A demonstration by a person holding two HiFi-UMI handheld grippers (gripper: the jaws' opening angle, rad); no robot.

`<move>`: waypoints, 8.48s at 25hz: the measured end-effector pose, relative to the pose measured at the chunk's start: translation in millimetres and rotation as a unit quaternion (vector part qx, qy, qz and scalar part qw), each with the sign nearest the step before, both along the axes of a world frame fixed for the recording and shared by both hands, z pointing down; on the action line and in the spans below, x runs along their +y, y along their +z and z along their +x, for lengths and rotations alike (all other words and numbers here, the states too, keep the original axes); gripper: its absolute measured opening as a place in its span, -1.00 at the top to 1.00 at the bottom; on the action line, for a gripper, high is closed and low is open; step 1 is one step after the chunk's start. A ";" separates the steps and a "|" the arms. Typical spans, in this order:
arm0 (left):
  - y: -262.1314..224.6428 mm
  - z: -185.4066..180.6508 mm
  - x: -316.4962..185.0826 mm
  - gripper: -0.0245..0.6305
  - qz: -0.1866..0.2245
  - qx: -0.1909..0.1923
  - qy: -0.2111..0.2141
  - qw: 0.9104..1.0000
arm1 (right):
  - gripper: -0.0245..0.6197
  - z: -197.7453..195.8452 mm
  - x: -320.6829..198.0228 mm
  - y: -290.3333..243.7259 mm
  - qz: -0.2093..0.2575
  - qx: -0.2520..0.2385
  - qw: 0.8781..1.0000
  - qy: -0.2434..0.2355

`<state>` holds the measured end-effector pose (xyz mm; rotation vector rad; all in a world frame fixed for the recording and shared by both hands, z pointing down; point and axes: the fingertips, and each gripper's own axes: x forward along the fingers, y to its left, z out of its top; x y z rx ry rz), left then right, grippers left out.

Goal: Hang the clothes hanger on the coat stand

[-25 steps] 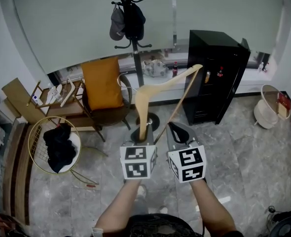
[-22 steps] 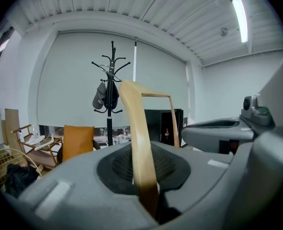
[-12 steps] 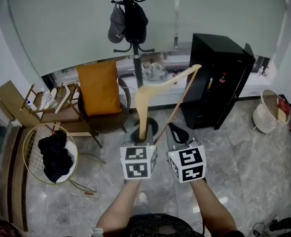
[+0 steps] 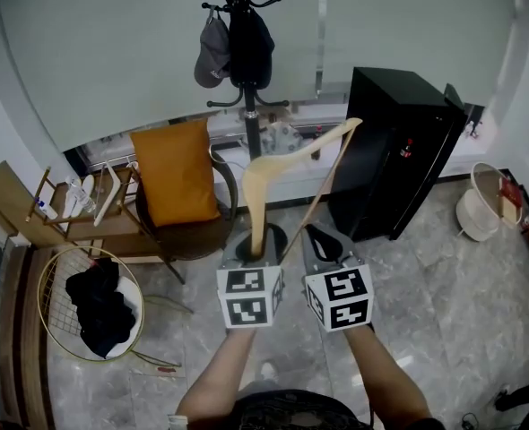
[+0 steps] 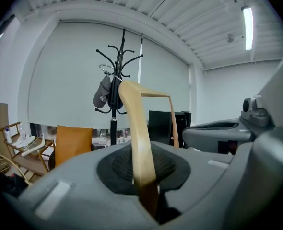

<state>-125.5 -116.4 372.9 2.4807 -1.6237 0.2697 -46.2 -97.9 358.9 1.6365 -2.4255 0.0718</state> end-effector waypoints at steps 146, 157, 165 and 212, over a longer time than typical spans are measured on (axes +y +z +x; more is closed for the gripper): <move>121.4 64.4 -357.4 0.80 -0.052 -0.189 -0.021 0.980 | 0.91 60.3 -391.3 33.7 -0.007 -0.043 0.994 -0.099; 135.0 50.5 -371.1 0.80 -0.049 -0.232 -0.007 0.971 | 0.91 53.6 -400.2 40.0 -0.023 -0.047 0.994 -0.099; 143.5 49.7 -376.2 0.80 -0.052 -0.253 0.001 0.966 | 0.91 50.0 -402.3 42.9 -0.031 -0.050 0.993 -0.100; 151.4 22.5 -373.1 0.74 -0.052 -0.246 -0.019 0.968 | 0.91 32.3 -395.7 59.7 -0.050 -0.052 0.991 -0.114</move>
